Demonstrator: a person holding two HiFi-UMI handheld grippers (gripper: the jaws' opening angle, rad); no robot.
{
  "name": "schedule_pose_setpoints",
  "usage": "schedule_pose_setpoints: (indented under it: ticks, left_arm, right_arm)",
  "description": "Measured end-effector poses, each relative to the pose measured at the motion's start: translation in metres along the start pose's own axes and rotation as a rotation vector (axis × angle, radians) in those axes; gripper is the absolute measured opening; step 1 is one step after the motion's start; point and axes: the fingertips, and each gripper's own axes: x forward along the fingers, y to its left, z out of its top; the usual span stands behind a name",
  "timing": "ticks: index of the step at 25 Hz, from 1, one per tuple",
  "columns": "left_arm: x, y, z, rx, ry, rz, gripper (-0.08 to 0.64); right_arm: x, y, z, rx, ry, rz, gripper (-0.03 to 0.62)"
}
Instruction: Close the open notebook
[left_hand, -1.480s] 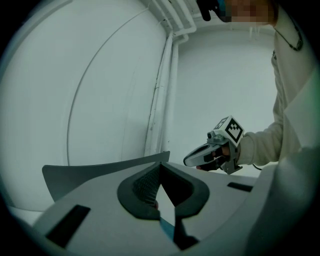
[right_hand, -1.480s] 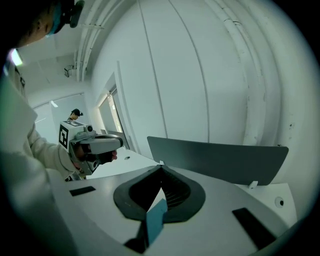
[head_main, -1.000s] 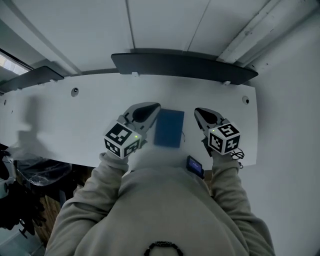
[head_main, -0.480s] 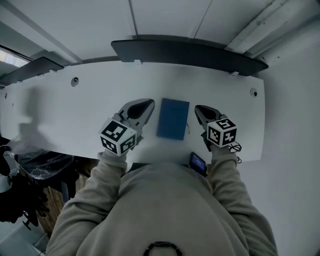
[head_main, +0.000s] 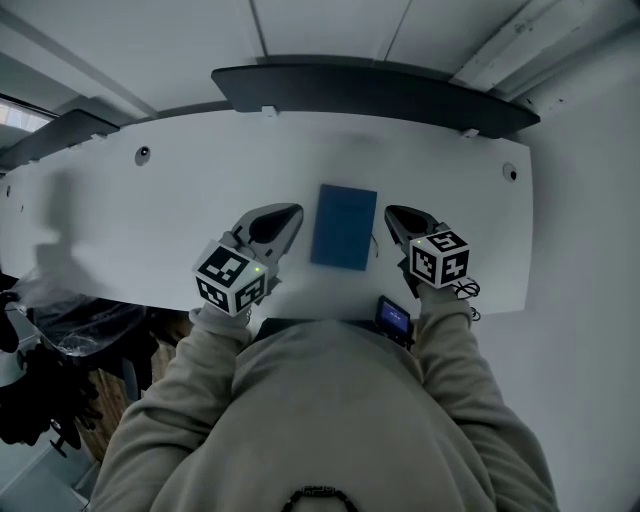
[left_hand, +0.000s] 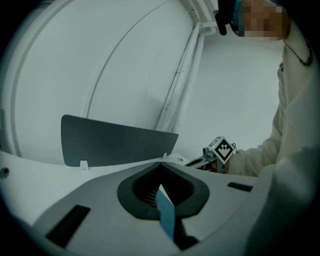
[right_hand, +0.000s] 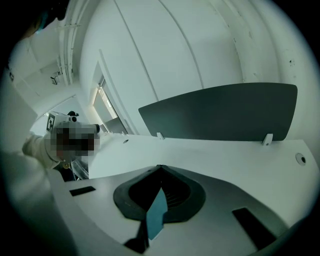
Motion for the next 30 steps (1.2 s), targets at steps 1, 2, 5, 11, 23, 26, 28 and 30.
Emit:
schedule_pose_setpoints:
  ticks: [1,2,5,11,23,26,28,30]
  left_arm:
    - [0.001,0.000,-0.002,-0.004,0.002,0.001,-0.005]
    - [0.001,0.000,-0.003,-0.007,0.002,0.000,-0.005]
    - [0.004,-0.005,-0.006,-0.003,0.004,-0.007,-0.005]
    - [0.006,-0.016,-0.014,0.005,0.026,-0.030,-0.005]
    - [0.004,-0.012,-0.034,-0.019,0.051,-0.019,-0.005]
    - [0.002,-0.010,-0.041,-0.017,0.068,-0.012,-0.005]
    - [0.001,-0.008,-0.046,-0.026,0.074,-0.007,-0.005]
    - [0.000,-0.006,-0.050,-0.034,0.078,-0.005,-0.005]
  right_arm:
    - [0.000,-0.001,-0.001,0.002,0.001,0.000,0.018]
    - [0.000,-0.002,-0.002,0.005,0.001,0.000,0.018]
    - [-0.001,-0.002,-0.010,0.008,0.009,0.003,0.018]
    - [0.001,-0.001,-0.024,0.011,0.037,0.020,0.018]
    - [0.013,-0.010,-0.055,0.058,0.086,0.016,0.018]
    - [0.018,-0.013,-0.064,0.067,0.104,0.011,0.018]
    - [0.020,-0.012,-0.068,0.074,0.108,0.014,0.018]
    - [0.023,-0.013,-0.071,0.080,0.114,0.017,0.018]
